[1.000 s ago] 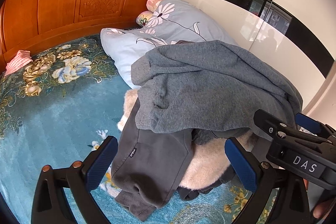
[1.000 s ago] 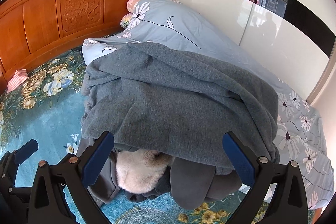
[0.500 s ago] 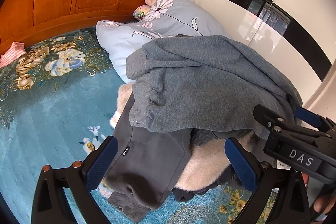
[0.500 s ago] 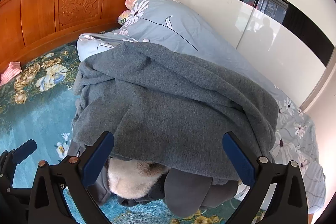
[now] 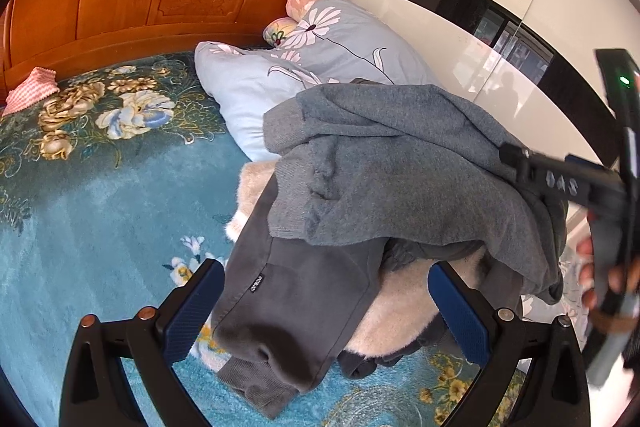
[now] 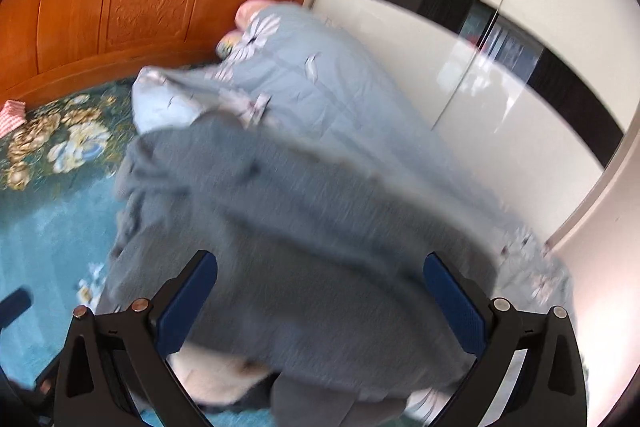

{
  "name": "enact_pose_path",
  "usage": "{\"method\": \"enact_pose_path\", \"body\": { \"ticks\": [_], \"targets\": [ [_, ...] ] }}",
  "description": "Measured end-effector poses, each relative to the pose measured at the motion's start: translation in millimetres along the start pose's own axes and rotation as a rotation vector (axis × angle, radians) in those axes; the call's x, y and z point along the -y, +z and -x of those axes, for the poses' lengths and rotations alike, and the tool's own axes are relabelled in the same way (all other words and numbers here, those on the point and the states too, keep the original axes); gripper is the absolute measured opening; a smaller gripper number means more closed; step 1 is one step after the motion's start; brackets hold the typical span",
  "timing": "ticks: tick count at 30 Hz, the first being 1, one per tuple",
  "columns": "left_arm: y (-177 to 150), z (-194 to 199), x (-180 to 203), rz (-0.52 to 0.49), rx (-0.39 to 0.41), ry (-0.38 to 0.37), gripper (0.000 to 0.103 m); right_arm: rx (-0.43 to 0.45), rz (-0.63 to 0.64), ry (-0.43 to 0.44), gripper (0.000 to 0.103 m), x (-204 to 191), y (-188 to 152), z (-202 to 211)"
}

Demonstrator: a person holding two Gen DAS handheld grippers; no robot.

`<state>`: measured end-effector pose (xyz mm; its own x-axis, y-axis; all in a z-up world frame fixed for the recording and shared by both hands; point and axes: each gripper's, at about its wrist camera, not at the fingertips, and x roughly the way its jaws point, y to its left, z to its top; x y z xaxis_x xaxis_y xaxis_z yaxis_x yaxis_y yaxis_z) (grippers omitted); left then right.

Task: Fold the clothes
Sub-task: 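Move the right gripper over the grey sweatpants on the clothes pile, then close the right gripper on the grey sweatpants and lift them up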

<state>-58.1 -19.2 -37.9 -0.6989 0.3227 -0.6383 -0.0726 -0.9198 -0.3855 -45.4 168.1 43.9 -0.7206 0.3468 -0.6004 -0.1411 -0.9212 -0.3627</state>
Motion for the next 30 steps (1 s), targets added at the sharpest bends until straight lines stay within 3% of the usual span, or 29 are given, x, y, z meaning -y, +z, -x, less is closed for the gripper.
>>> {"method": "enact_pose_path", "body": {
  "ticks": [3,6,9,11,13,14,15,17,20,24,27,30],
  "targets": [
    [-7,8,-12,0.027,0.003,0.000,0.103,-0.015,0.000,-0.008,0.103,3,18,-17],
    [-13,12,-22,0.049,-0.022,-0.001,0.103,-0.084,0.092,0.013,0.103,-11,25,-39],
    [-20,19,-32,0.044,-0.029,0.023,0.103,-0.109,0.204,-0.067,0.102,-29,25,-54],
    [-24,28,-41,0.043,-0.023,0.045,0.103,-0.133,0.193,-0.094,0.088,-25,26,-59],
    [-27,35,-49,0.062,-0.030,0.049,0.103,-0.148,0.131,-0.110,0.057,-10,32,-58],
    [-29,39,-53,0.076,-0.035,0.050,0.103,-0.162,0.117,-0.119,0.048,-4,36,-57],
    [-31,44,-56,0.096,-0.042,0.040,0.103,-0.160,0.107,-0.127,0.025,2,40,-52],
    [-34,53,-61,0.130,-0.052,0.017,0.103,-0.153,0.103,-0.140,0.004,11,48,-40],
    [-40,70,-61,0.149,-0.054,0.000,0.103,-0.008,0.034,-0.169,0.001,33,67,12],
    [-48,96,-50,0.144,-0.037,0.000,0.103,0.085,0.014,-0.096,0.001,53,76,69],
    [-54,110,-43,0.119,-0.034,0.002,0.103,0.032,0.063,-0.037,0.001,49,60,81],
    [-58,122,-41,0.078,-0.028,0.029,0.103,-0.042,0.045,0.013,0.002,39,27,65]
  ]
}}
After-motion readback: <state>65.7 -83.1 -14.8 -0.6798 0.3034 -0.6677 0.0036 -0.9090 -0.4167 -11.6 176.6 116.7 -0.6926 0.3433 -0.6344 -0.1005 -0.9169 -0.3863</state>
